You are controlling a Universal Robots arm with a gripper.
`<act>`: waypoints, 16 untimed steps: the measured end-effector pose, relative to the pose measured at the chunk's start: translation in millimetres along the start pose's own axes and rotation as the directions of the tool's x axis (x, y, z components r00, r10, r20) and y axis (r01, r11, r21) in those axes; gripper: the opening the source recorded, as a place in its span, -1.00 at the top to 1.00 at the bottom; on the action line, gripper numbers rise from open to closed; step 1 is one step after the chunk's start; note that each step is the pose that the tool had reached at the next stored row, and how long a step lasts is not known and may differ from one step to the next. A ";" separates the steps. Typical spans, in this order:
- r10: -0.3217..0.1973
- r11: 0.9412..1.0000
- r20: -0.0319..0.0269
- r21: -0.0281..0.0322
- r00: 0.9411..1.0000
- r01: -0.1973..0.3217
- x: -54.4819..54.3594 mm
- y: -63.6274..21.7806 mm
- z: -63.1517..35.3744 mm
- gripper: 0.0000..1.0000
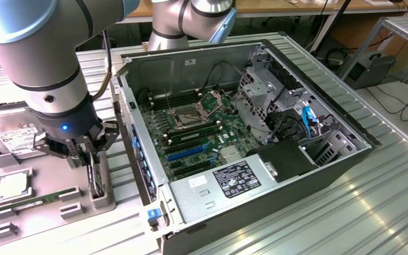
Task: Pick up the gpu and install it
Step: 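Pick up the gpu and move the gpu toward the slot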
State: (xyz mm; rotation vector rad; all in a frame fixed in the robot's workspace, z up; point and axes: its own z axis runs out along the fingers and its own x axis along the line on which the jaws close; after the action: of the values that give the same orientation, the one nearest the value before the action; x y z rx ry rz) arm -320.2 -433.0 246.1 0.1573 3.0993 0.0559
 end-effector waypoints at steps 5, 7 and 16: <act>-0.049 0.999 -0.002 -0.002 0.999 0.049 0.0 0.0 0.0 0.47; -0.072 0.997 -0.003 -0.003 0.997 0.072 -0.1 0.0 0.0 0.47; -0.090 0.996 -0.004 -0.003 0.996 0.090 -0.4 0.1 -0.8 0.47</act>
State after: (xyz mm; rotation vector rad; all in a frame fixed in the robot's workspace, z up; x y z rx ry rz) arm -319.8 -432.9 246.9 0.0175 3.1051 0.0582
